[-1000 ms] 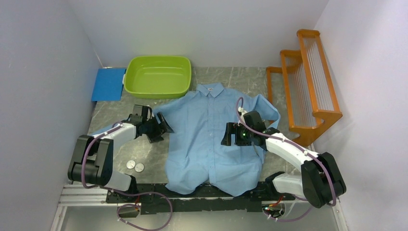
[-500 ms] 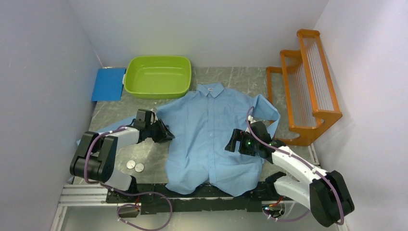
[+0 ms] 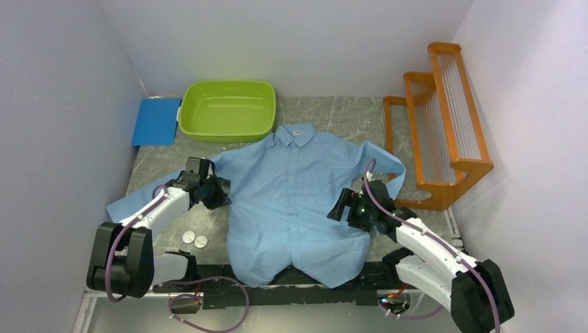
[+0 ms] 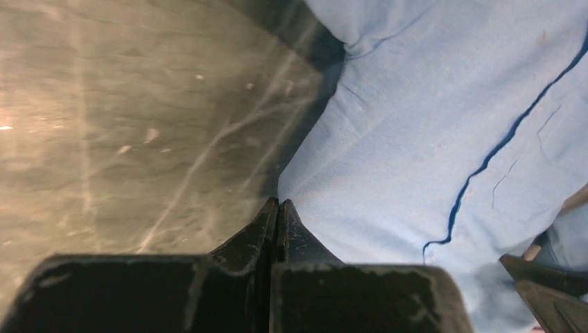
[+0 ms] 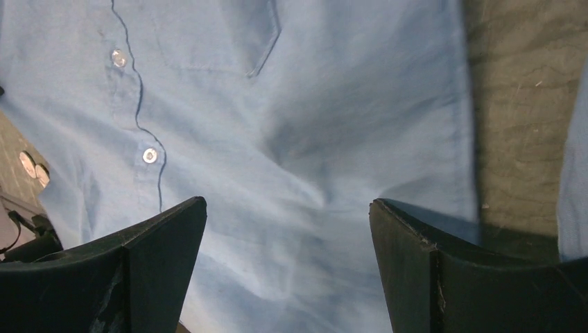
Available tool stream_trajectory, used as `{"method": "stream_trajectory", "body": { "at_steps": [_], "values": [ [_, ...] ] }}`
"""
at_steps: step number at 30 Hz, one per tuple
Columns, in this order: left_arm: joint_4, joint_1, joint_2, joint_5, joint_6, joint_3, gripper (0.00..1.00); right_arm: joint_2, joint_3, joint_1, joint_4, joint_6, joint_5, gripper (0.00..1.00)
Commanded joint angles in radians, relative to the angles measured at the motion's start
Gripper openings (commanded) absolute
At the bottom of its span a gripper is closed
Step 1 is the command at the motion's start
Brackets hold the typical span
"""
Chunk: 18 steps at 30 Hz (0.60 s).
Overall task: Pin the brooch onto the clothing
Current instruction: Flatten out the clothes at the center of the board.
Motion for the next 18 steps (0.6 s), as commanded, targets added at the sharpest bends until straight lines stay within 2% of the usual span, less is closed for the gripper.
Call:
{"method": "stream_trajectory", "body": {
  "at_steps": [1,2,4,5,7,10,13,18],
  "values": [
    [-0.136,0.035,-0.047,-0.093,0.07,0.073,0.08,-0.021,-0.006,-0.001,-0.013,0.026,-0.052,0.91],
    [-0.149,0.036,-0.044,-0.078,0.089,0.088,0.17,-0.019,-0.011,-0.002,-0.005,0.034,-0.076,0.91],
    [-0.18,0.034,-0.05,-0.076,0.114,0.12,0.52,-0.017,-0.024,-0.002,0.02,0.034,-0.122,0.91],
    [-0.192,0.034,-0.06,-0.073,0.122,0.132,0.65,-0.016,-0.025,0.0,0.032,0.028,-0.139,0.91],
    [-0.207,0.033,-0.089,-0.057,0.133,0.145,0.78,-0.014,-0.017,0.0,0.035,0.017,-0.15,0.91],
    [-0.236,0.021,-0.13,-0.019,0.126,0.155,0.83,-0.021,0.013,0.0,0.013,-0.016,-0.152,0.91],
    [-0.267,-0.036,-0.156,0.005,0.109,0.163,0.82,-0.045,0.059,0.0,-0.04,-0.056,-0.116,0.9],
    [-0.281,-0.305,-0.152,-0.058,0.031,0.185,0.76,-0.062,0.111,0.003,-0.085,-0.126,-0.12,0.9]
  ]
}}
